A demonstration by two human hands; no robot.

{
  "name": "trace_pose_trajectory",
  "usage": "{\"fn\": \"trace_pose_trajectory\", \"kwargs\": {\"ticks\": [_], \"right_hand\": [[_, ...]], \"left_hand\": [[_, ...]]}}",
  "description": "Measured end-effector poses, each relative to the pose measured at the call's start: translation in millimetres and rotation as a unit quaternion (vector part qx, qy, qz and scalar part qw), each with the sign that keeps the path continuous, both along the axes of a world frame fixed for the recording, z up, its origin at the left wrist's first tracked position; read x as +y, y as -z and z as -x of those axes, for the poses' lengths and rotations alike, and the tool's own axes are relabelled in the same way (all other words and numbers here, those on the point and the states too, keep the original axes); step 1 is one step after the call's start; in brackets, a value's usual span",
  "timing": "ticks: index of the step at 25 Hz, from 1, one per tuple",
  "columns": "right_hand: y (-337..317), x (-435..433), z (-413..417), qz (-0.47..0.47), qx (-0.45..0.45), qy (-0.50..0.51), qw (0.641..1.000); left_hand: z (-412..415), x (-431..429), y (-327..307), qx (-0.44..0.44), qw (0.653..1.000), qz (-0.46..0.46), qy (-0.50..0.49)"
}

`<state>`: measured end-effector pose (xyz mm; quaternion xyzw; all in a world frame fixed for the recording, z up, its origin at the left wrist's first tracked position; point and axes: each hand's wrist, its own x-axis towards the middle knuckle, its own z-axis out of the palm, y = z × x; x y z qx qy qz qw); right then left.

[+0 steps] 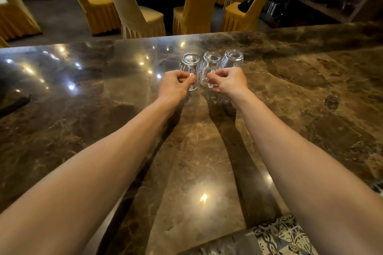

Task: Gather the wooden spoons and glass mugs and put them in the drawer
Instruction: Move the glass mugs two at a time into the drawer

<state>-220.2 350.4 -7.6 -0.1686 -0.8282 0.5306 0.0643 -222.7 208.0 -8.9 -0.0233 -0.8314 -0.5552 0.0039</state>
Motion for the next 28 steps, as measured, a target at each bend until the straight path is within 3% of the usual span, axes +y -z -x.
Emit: {"fn": "trace_pose_trajectory", "kwargs": {"ticks": [6, 14, 23, 28], "right_hand": [[-12.2, -8.2, -23.4, -0.089, -0.03, -0.033, 0.995], [-26.1, -44.7, -105.4, -0.141, 0.013, -0.098, 0.985], [-61.1, -99.6, -194.8, -0.077, 0.065, -0.182, 0.978], [-58.7, -122.3, -263.8, -0.046, 0.061, -0.255, 0.964]], "left_hand": [[-25.7, -21.7, -0.9, -0.007, 1.0, 0.004, 0.014], [-93.5, -73.4, -8.1, -0.004, 1.0, -0.005, -0.002], [-188.9, -152.5, -39.6, 0.052, 0.997, -0.051, 0.02], [-272.6, -202.2, -44.8, 0.028, 0.998, -0.053, 0.036]]}}
